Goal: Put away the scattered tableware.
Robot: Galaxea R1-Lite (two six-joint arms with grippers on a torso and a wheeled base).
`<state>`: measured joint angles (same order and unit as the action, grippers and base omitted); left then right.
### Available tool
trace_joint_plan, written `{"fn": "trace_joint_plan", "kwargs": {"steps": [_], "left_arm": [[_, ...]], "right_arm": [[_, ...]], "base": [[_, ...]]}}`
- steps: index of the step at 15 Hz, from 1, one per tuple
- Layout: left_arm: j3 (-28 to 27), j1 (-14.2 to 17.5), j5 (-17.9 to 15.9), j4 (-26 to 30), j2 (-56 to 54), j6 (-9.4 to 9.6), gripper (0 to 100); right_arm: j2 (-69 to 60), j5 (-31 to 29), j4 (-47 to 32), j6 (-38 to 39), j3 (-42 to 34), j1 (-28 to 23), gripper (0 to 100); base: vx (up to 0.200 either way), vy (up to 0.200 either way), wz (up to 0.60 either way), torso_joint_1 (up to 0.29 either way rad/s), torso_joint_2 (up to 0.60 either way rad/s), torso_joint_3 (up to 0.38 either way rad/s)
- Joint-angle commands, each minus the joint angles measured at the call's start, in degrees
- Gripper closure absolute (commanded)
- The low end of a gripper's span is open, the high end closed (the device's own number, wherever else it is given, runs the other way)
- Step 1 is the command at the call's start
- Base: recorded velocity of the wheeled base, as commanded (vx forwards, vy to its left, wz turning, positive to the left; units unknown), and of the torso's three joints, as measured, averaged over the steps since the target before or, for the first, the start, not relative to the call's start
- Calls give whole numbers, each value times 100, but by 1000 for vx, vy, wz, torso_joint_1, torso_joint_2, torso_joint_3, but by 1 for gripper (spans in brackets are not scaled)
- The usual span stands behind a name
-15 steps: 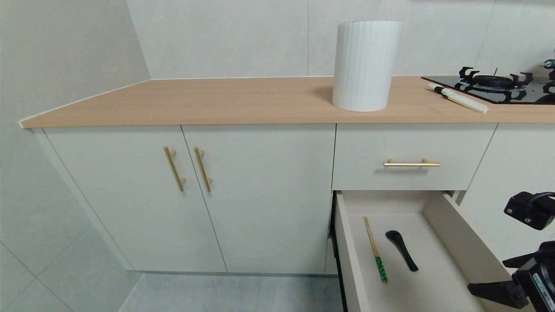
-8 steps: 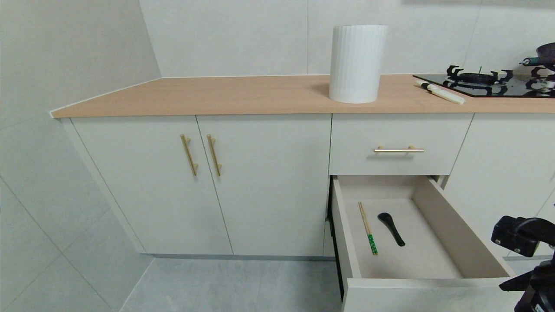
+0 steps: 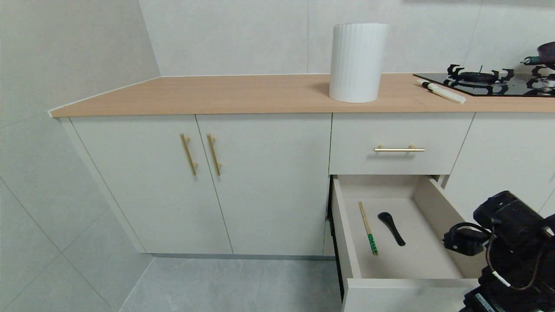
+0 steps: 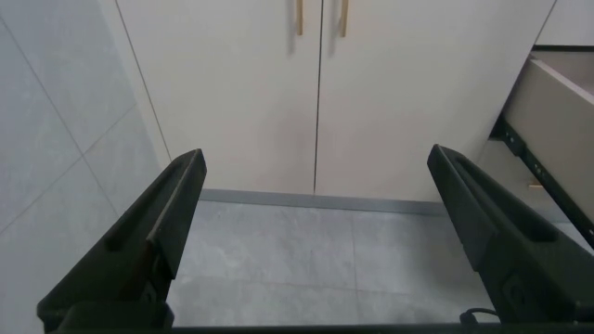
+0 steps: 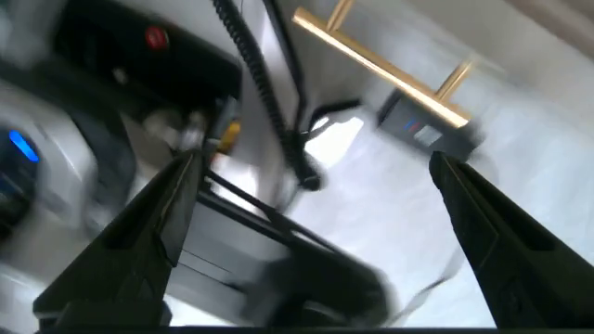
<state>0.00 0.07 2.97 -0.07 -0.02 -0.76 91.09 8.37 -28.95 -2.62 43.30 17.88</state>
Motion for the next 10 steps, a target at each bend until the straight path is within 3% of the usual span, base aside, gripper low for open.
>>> {"fn": "trace_joint_plan", "kwargs": {"steps": [1,3,10], "left_arm": [[0,1,1,-1,2,-4,0],[0,1,1,-1,2,-4,0],[0,1,1,-1,2,-4,0]], "right_arm": [[568,-257,-58,702,381,136,0],[788,-618,-93,1229,565,268,0],[1297,-1154,223,1870,741,295,0]], "base": [[0,0,0,0,0,0],[0,0,0,0,0,0],[0,0,0,0,0,0]]}}
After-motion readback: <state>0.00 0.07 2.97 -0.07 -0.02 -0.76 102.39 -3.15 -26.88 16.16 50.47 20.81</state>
